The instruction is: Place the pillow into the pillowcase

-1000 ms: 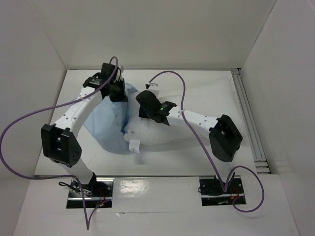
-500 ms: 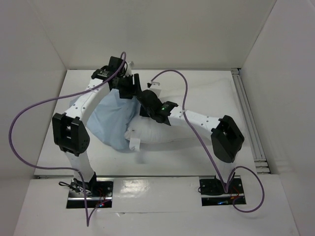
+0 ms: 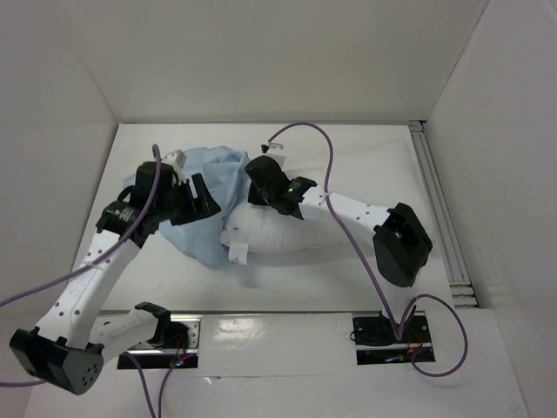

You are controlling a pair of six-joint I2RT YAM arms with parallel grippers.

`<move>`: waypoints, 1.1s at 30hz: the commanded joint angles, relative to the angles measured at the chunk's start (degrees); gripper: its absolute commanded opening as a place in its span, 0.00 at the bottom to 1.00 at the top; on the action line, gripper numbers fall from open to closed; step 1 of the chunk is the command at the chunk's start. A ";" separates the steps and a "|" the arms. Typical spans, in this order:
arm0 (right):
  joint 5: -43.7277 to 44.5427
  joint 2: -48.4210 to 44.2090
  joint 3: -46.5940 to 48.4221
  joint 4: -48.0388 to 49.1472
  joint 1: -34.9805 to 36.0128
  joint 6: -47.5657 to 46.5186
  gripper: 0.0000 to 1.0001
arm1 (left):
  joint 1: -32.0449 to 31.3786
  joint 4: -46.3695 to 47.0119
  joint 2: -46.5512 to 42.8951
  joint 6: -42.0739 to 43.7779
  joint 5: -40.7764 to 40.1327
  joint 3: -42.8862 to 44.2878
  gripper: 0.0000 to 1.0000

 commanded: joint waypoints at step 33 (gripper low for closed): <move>-5.84 5.71 14.77 -3.47 -8.20 -3.75 0.00 | -0.54 2.98 -1.82 1.47 15.15 -18.45 0.00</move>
